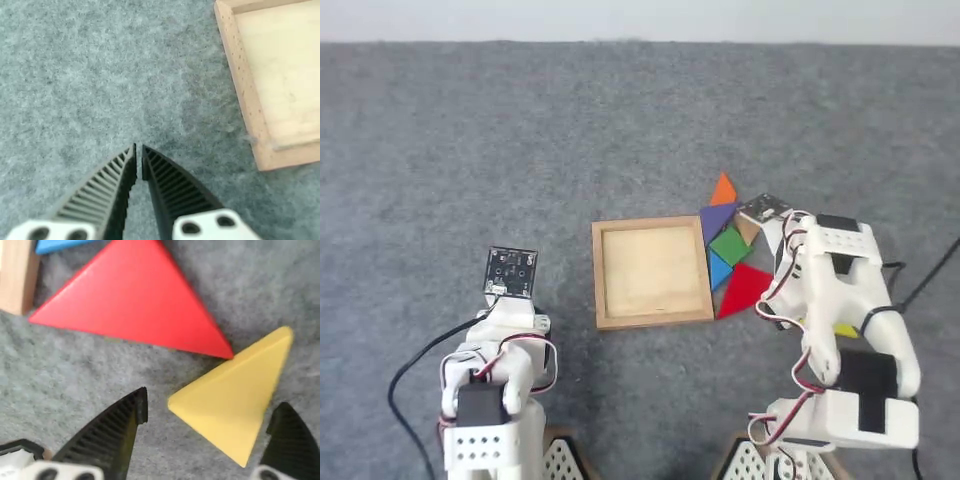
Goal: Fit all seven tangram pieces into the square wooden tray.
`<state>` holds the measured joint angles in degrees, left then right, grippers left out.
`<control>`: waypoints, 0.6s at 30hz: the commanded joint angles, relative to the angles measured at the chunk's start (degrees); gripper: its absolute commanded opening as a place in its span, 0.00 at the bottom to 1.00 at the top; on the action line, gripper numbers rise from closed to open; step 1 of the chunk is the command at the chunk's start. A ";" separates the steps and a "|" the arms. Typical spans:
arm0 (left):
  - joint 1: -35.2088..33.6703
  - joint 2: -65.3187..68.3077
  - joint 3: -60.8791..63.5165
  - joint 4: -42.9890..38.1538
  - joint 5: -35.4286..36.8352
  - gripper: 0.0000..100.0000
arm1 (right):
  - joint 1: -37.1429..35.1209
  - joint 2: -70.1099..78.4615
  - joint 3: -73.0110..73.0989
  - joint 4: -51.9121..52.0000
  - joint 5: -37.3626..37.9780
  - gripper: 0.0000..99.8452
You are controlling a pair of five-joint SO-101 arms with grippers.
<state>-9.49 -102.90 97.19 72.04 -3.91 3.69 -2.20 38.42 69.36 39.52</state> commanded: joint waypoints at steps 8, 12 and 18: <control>0.18 -1.14 -0.66 0.18 -0.09 0.02 | 1.54 -2.95 3.52 -6.73 -0.62 0.33; 0.18 -1.14 -0.66 0.18 -0.09 0.02 | 1.63 -2.95 4.84 -8.40 -0.62 0.33; 0.18 -1.14 -0.66 0.18 -0.09 0.02 | 4.79 -2.95 5.10 -8.31 -0.26 0.30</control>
<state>-9.49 -102.90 97.19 72.04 -3.91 5.89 -2.90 43.60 61.89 39.52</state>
